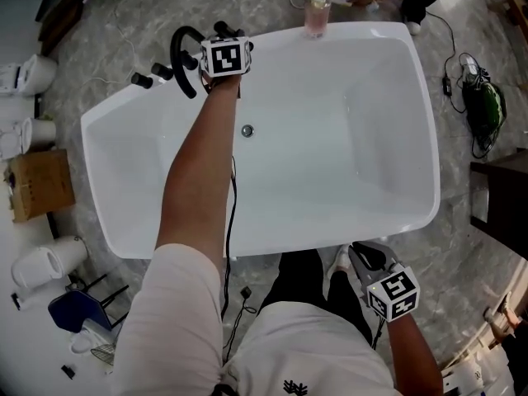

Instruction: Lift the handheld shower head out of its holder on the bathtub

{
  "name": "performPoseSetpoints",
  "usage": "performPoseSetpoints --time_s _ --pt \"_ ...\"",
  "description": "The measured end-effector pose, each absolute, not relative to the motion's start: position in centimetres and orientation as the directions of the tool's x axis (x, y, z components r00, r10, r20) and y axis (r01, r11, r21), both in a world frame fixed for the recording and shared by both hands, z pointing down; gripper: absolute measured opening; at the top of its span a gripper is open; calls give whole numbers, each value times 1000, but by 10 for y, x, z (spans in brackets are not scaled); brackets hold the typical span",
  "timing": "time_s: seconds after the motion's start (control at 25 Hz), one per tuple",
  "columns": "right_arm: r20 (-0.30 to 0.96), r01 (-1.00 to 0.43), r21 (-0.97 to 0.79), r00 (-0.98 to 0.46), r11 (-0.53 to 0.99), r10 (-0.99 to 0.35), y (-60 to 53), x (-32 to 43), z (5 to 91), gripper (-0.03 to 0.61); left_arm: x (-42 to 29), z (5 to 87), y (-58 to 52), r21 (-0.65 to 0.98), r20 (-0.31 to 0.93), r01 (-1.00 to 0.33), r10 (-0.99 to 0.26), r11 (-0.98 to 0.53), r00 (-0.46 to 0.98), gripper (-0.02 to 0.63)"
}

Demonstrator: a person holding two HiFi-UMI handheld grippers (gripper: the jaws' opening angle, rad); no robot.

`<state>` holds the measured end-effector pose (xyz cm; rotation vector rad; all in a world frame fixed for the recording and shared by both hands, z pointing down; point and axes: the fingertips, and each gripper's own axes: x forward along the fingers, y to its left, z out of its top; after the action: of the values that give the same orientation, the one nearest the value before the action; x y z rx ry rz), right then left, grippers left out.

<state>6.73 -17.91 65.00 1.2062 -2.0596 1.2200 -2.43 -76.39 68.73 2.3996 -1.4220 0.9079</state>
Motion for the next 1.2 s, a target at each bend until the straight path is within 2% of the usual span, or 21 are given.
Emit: performPoseSetpoints --time_s 1.2 --pt "667 -840 -417 -542 347 -510 -131 88 593 41 -34 521 -642 -126 497 -828 -757 -546 423 138"
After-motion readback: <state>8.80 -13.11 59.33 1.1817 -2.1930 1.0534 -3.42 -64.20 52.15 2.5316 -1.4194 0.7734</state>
